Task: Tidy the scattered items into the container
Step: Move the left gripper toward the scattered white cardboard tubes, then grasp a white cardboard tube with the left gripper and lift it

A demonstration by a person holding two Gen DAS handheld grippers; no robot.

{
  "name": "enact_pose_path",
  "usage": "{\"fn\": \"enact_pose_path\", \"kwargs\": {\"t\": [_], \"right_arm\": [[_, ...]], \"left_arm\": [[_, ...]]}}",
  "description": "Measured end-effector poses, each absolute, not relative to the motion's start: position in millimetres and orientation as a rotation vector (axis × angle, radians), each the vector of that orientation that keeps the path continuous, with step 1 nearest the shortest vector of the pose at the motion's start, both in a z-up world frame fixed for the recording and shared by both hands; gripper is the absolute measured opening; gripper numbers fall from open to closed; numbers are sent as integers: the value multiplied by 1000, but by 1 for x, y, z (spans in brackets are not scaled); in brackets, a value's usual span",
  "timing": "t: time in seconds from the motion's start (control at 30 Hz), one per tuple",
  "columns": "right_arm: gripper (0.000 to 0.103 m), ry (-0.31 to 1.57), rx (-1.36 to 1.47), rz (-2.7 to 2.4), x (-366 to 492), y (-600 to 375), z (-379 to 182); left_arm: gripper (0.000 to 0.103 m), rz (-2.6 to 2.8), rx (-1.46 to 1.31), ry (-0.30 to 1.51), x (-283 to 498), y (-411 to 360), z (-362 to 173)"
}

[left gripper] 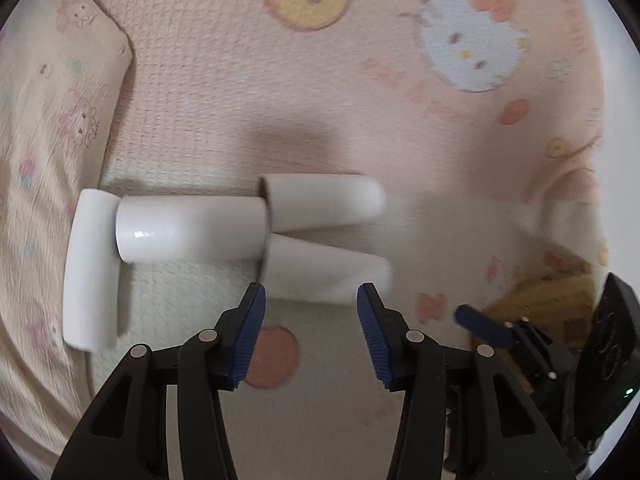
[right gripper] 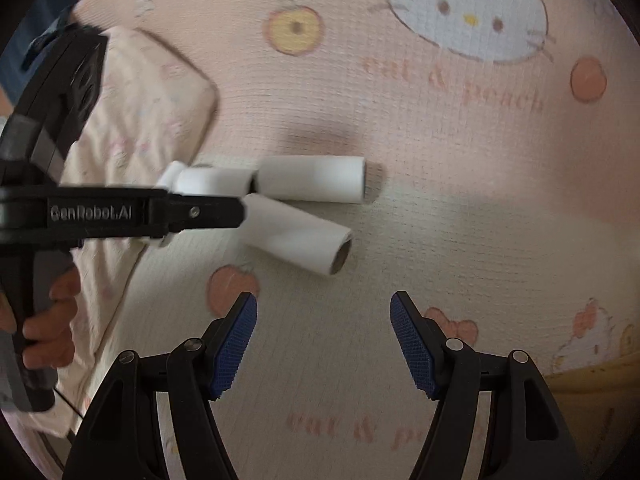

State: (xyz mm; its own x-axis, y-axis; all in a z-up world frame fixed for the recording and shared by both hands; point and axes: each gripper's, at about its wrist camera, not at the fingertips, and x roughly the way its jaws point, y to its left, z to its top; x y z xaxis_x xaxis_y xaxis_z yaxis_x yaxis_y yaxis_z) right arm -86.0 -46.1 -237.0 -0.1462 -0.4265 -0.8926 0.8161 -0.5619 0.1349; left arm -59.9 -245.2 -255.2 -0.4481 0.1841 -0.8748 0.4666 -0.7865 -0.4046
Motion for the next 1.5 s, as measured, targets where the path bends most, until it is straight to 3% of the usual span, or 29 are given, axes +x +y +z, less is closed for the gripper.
{"fn": "enact_pose_path", "kwargs": {"t": [0.23,0.43,0.53,0.6,0.67,0.73,0.97,1.2,1.5], "right_arm": [[67,397,1338,-1829,-109,-52,-265],[67,272,1376,-1777,-120,-54,-271],[67,251,1382,-1746,-123,-58,-273],[64,232,1397,-1724,-124,-60,-276],[41,216,1400,-1713,-123,-61,-277],[36,177,1426,-1690,-125,-58,-279],[35,169,1431,-1679,-123,-52,-276],[35,204,1465,-1699,-111,-18,-264],[35,238,1576,-1753,-78,34,-255]], "left_arm": [[50,-2297,1508,1089,-67,-254,-277],[40,-2278,1532,1079,-71,-256,-280],[40,-2258,1540,1096,-71,-261,-282],[40,-2228,1542,1145,-71,-264,-286],[40,-2208,1535,1198,-70,-266,-289],[40,-2210,1530,1212,-69,-267,-289],[39,-2287,1571,1144,-75,-244,-275],[39,-2348,1598,1205,-75,-225,-262],[39,-2448,1770,1068,-91,-158,-266]]}}
